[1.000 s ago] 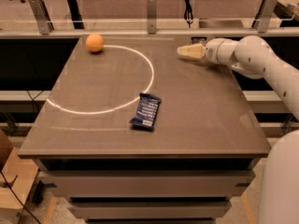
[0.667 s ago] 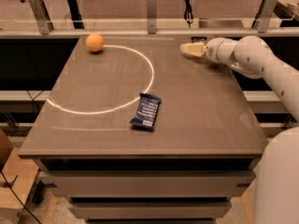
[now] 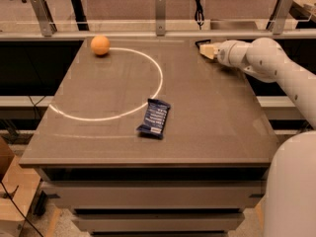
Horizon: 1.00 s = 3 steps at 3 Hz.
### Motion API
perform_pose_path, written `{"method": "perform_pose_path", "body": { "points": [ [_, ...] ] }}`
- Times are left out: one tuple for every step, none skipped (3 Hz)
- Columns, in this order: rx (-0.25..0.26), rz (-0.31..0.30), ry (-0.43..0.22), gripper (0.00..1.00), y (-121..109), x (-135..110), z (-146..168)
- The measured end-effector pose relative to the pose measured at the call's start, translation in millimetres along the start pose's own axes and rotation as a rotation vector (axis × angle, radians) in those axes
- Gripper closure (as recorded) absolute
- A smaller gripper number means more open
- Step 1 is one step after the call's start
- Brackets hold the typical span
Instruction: Move rxbar chocolate near orange
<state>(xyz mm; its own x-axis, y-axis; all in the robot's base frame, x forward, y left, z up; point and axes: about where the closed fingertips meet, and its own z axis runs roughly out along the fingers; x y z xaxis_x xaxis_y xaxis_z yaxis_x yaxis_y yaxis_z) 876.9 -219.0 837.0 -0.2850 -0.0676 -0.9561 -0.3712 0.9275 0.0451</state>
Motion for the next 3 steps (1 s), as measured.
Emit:
{"method": "perform_pose_path", "body": {
  "points": [
    [-0.009,-0.021,0.006,0.88,6,-2,0],
    [-0.033,-0.045,-0.002,1.00,17,-9,-1],
    [-0.104,-0.098,-0.039,1.00,45,-31,-4]
  ]
}}
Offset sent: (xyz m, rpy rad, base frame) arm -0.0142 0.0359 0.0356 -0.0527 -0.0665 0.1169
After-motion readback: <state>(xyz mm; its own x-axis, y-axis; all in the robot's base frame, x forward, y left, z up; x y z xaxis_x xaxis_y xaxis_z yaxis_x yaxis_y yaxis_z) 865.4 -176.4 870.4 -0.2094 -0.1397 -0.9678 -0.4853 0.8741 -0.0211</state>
